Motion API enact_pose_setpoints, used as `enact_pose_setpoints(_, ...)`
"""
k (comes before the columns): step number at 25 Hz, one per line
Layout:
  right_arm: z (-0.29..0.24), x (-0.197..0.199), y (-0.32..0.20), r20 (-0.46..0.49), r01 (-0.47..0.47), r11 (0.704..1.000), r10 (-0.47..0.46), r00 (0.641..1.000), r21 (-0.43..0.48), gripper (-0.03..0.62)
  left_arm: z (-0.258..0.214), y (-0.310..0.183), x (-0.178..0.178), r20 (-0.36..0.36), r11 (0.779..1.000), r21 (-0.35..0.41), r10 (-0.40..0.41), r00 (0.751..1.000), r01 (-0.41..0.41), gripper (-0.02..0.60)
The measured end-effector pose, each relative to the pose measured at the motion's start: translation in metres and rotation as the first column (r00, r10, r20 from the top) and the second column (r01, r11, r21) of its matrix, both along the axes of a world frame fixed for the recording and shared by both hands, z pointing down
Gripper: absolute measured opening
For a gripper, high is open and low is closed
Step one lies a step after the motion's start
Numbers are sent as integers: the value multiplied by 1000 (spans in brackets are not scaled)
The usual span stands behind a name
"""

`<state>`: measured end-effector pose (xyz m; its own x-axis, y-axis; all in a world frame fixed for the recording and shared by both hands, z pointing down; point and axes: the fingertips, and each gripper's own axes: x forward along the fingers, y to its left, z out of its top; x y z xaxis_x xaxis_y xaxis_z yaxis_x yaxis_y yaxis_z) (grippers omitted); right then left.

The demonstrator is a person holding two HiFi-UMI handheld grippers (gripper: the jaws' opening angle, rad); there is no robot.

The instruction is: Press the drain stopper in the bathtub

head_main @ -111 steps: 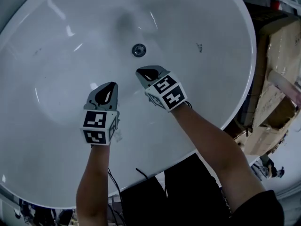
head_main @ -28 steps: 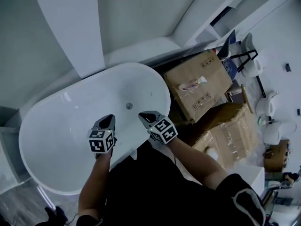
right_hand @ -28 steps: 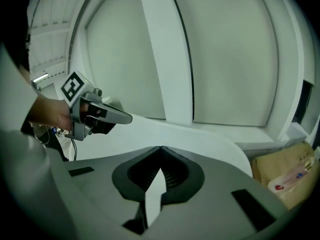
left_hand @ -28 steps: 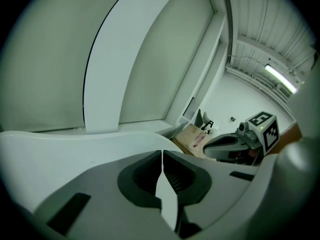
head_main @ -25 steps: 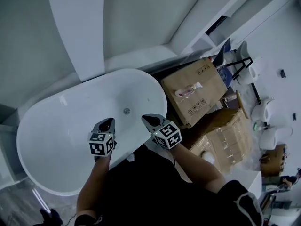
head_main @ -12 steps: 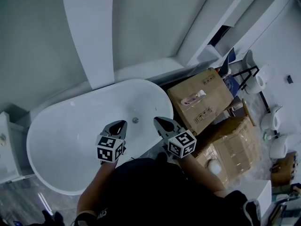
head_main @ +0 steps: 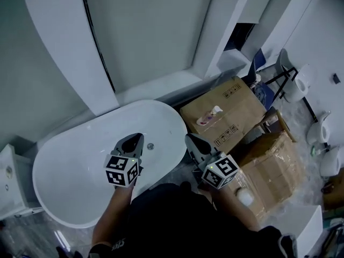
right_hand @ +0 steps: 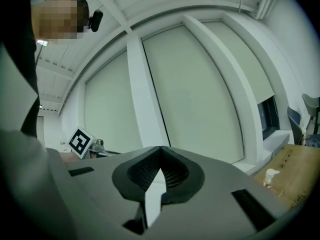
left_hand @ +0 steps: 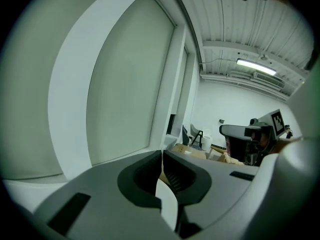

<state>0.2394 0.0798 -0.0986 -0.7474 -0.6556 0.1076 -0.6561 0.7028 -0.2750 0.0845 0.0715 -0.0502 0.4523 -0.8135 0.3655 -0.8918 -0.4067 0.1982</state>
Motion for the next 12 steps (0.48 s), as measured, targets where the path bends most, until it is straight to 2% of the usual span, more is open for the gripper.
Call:
enact_pose_setpoints(4,-21,36,-14,41,23,999,-25,999,38,12,-28,-11,26,29,999,40,-27,999,26,25)
enact_pose_setpoints(7,-31,52,-23,22,29,997,-30,999,67,12,-47,-12,39,50,996,74,-43,998,40,26)
enact_pose_setpoints(12,-46,49,-29,6,57,992,-58,998,114,11,-70,-5,43,46,992,121,-46,998,40,25)
